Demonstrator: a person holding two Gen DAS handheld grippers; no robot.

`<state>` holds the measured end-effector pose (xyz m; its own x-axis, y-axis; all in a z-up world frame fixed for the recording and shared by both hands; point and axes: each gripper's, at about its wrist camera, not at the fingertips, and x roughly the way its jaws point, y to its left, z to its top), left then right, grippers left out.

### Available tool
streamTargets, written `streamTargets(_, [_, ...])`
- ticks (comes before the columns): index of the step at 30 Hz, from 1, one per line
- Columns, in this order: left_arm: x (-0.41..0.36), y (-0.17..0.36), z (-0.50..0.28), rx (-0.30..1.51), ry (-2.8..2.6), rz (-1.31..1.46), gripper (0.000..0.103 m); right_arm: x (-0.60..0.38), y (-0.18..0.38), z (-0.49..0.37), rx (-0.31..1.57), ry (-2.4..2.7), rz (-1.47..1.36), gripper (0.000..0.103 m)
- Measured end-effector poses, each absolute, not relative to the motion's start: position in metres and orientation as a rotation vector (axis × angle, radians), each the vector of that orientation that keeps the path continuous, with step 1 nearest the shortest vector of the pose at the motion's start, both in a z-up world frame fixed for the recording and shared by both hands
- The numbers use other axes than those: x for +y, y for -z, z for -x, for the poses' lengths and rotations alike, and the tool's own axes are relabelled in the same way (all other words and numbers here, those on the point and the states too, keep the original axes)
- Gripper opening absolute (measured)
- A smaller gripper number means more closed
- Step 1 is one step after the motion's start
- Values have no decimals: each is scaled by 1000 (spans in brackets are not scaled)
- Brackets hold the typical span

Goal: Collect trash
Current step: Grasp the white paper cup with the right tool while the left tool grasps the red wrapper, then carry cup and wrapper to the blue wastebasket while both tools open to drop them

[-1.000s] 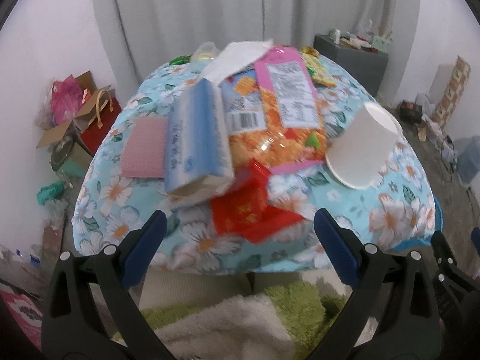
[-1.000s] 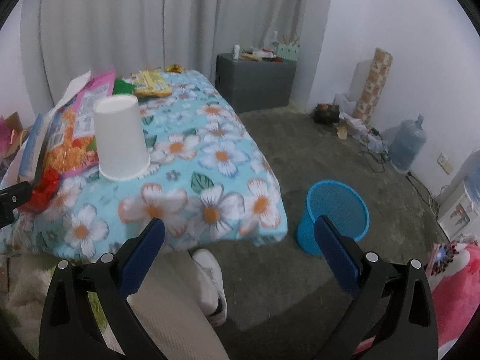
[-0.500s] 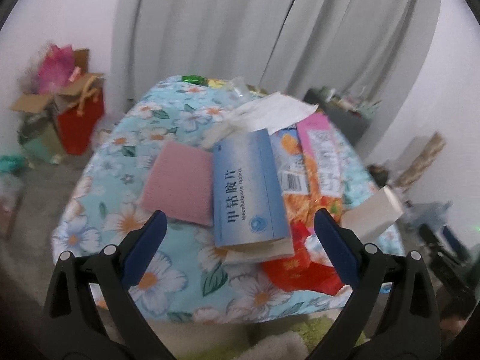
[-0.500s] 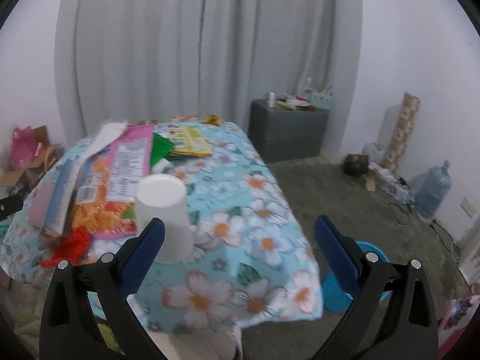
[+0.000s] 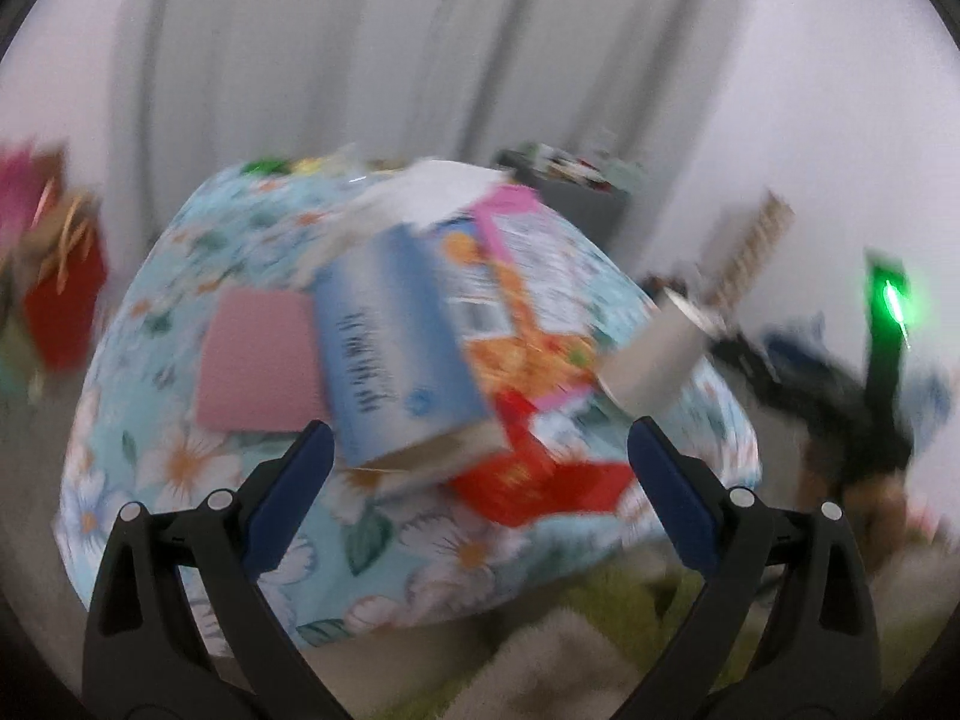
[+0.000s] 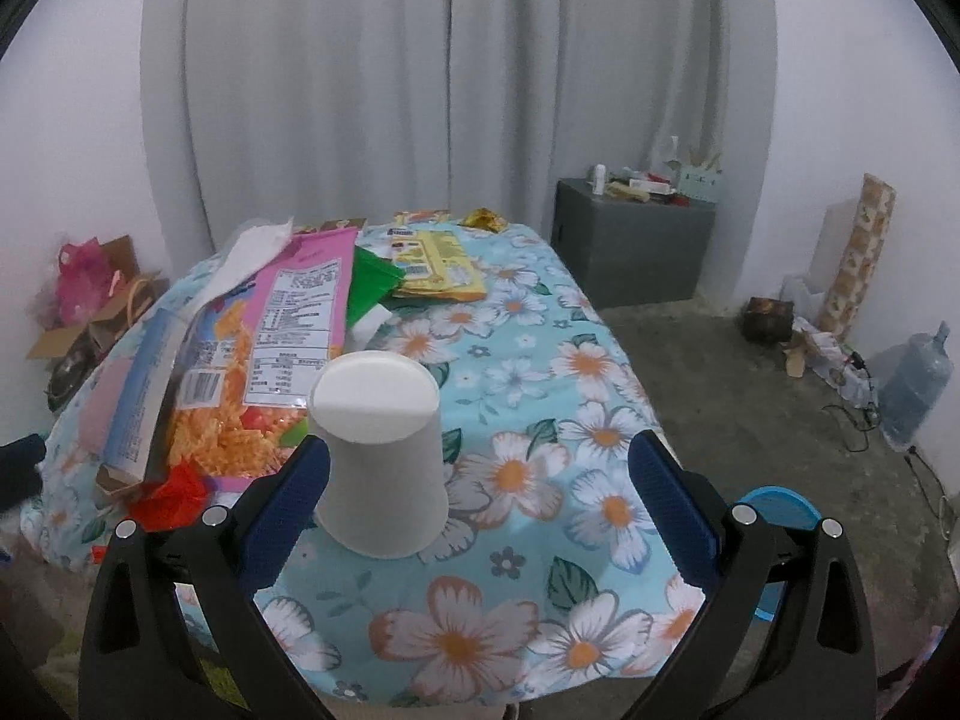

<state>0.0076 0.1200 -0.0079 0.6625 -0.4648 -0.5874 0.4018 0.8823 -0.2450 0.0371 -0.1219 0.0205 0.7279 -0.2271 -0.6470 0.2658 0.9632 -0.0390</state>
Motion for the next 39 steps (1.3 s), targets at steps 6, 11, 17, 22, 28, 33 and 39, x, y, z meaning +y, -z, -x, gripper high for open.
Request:
streamTargets(6, [73,15,12,656,579,-165,94,-117,-12,-47,705,160,-99,97])
streamTargets(11, [48,27,17,624,569,-343,73,-117,1,-65,735,101,-141,97])
streamTargets(17, [26,49,10,677,540,-479,37,-117,5,-81,744,50,-168,77])
streamTargets(22, [27,47,7,685,501,-458,0,-119,4,-78,751,18,-199,56])
streamTargets(28, [20,21,14,651,562,-402,0,-140,-17,-48,672,26,-253,56])
streamTargets(33, [-11,-15,0,649,738,-256,0,-196,-45,-3,562,148,-343,56])
streamTargets(39, [-105,-44,-59,799,1048,-31,0,-302,-60,67,479,472,-490,56])
